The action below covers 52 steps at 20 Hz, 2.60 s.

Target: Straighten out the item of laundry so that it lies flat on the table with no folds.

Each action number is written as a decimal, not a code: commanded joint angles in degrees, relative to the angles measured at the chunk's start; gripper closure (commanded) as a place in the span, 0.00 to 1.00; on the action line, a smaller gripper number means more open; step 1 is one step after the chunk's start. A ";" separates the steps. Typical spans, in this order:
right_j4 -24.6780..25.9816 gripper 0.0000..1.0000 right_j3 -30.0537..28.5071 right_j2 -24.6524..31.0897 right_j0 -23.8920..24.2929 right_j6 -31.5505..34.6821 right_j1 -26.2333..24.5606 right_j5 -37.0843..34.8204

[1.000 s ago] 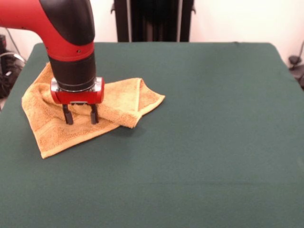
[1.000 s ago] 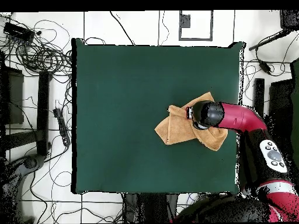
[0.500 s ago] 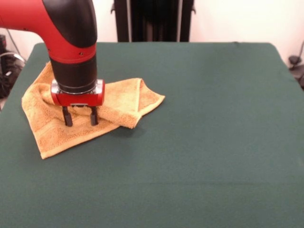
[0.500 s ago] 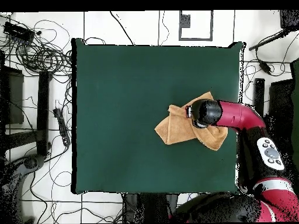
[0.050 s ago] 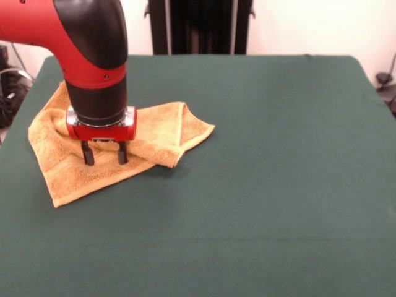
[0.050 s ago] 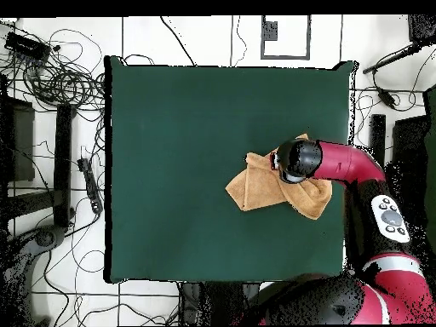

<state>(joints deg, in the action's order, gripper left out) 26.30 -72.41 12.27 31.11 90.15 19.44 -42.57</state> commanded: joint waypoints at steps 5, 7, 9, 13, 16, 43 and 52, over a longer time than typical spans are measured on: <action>-1.12 0.00 3.24 1.44 -2.95 5.45 -4.75 0.94; -1.12 0.00 2.69 1.61 -2.64 5.35 -4.54 1.61; -0.99 0.00 1.42 2.06 -2.08 4.82 -3.84 3.17; -0.51 0.00 0.40 2.29 -1.76 4.22 -3.19 4.41; -0.57 0.00 1.16 2.21 -1.94 4.49 -3.61 4.25; -2.18 0.00 -22.67 -1.96 -0.17 11.60 5.98 14.59; -4.25 0.00 -21.88 -3.11 -0.32 12.14 2.95 17.45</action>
<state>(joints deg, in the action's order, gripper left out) 25.30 -87.58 8.47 31.62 90.17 25.98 -27.72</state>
